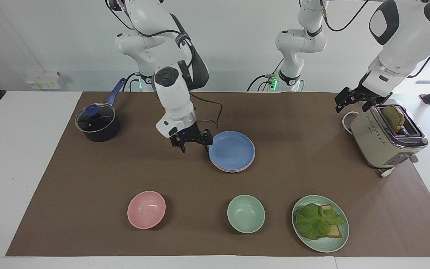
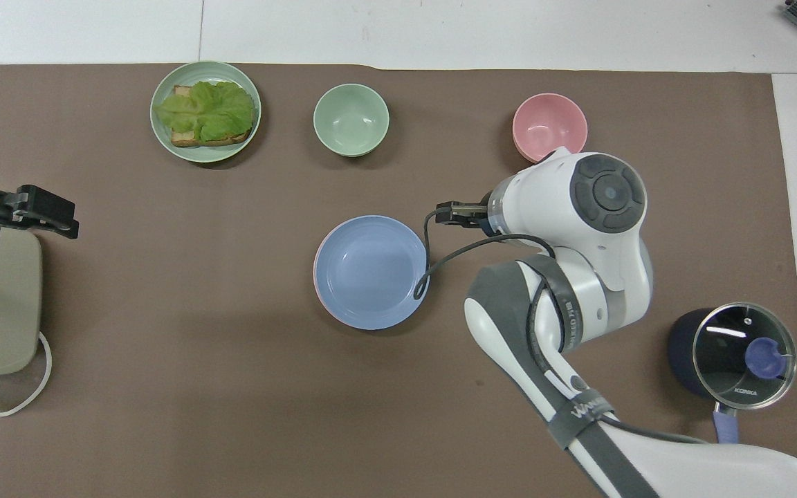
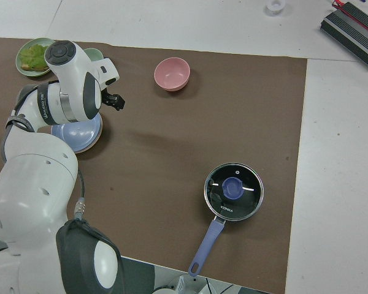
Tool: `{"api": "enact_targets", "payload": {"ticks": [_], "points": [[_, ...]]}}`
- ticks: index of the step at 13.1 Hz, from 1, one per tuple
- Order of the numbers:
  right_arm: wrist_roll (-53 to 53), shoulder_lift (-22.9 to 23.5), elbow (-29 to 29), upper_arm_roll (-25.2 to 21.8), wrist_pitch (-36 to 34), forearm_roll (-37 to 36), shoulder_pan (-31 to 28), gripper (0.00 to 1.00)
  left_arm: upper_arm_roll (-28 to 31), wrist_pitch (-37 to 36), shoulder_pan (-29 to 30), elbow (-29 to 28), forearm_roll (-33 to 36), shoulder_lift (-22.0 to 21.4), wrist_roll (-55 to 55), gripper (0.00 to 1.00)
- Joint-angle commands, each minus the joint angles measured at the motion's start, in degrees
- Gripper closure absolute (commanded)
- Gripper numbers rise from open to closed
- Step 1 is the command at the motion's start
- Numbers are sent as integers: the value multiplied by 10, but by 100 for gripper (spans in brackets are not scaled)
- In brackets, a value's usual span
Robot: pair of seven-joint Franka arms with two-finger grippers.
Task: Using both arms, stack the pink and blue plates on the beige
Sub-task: 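Open the right gripper and withdraw it from the plate stack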
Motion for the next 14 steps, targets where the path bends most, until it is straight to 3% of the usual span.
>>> {"api": "enact_targets", "payload": {"ticks": [1,4,14], "points": [[-12,-27,16,7,-39,-44,-38,0,-6,-8,7,0,10,-5,3,0],[-54,-36,51,7,-115,-44,-68,0,-6,-8,7,1,10,-5,3,0],[-138,-125,53,5,-259,-46,-191,0,-6,-9,7,1,10,-5,3,0]]}}
